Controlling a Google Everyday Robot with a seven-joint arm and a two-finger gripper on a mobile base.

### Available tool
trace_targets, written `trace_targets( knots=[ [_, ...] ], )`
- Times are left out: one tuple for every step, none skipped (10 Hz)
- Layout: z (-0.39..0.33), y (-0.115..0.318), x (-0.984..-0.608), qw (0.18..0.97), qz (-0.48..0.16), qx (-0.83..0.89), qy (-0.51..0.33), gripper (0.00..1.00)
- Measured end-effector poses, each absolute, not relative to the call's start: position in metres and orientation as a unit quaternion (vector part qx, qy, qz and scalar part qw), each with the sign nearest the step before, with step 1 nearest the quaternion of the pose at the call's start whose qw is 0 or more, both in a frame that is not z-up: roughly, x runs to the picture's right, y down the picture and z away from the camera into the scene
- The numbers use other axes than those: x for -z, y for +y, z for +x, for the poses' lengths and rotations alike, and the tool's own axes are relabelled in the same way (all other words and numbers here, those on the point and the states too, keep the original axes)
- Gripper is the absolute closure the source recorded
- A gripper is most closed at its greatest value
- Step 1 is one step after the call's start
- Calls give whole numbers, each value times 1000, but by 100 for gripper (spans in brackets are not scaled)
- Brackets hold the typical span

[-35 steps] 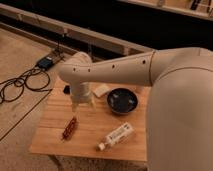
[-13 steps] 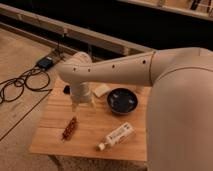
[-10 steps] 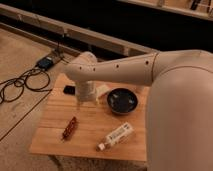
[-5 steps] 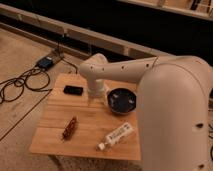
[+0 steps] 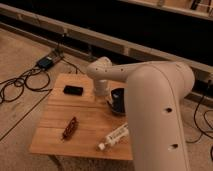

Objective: Pick up the ceramic bowl

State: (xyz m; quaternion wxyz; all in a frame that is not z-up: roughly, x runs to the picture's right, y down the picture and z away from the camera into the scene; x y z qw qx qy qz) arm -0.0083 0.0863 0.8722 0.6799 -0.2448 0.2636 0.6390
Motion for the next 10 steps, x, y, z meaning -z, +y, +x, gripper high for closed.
trace_targets(
  knots=[
    [-3,86,-883,680,-238,-639,269,35],
    [1,85,-892,681,-231,-638,274,35],
    [7,85,-901,681,-220,-640,281,35],
    [12,87,-908,681,-212,-639,288,35],
    [14,88,-913,683,-202,-637,294,35],
    [16,89,-916,684,-197,-635,298,35],
    [18,90,-919,685,-191,-634,304,35],
    [19,91,-922,685,-186,-634,307,35],
    [19,93,-924,685,-184,-634,310,35],
    [21,94,-926,684,-179,-634,313,35]
  ],
)
